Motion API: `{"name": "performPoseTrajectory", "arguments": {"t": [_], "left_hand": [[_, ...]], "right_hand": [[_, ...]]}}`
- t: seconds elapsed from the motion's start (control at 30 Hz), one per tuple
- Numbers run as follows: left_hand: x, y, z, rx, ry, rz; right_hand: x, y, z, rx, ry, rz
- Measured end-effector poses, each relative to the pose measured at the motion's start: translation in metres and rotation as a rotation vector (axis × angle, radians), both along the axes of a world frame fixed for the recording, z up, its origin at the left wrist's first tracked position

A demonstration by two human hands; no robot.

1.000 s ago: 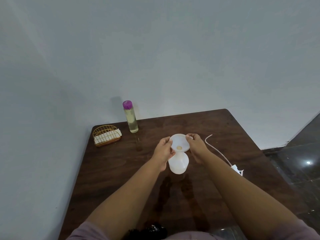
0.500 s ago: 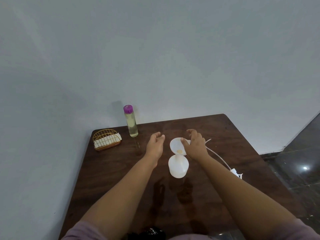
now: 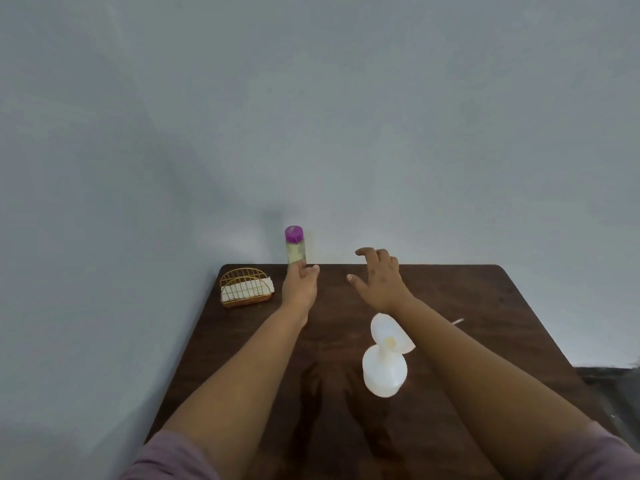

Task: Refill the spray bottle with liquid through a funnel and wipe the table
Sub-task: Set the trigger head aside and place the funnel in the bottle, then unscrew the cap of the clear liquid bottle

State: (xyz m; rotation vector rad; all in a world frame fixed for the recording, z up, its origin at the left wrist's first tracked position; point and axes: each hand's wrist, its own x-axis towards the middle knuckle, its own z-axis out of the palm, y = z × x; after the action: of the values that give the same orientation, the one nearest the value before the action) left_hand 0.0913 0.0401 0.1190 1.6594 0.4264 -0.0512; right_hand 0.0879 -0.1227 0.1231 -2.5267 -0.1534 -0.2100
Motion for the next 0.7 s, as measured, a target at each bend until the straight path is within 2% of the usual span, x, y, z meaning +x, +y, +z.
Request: {"name": "performPoseTrajectory", "arguments": {"t": [0.37, 0.6, 0.7], "left_hand": [[0.050, 0.042, 0.010, 0.198, 0.050, 0.096], [0.075, 0.045, 0.005, 0.139, 0.051, 0.144], [0.084, 0.044, 0.001, 0.093, 0.060, 0.166]], "right_hand": [[0.106, 0.059, -0.001, -0.114, 0.183, 0.210], [0.160, 0.111, -0.004, -0.205, 0.199, 0.279], [0.180, 0.124, -0.006, -0.304, 0.189, 0.289]]}}
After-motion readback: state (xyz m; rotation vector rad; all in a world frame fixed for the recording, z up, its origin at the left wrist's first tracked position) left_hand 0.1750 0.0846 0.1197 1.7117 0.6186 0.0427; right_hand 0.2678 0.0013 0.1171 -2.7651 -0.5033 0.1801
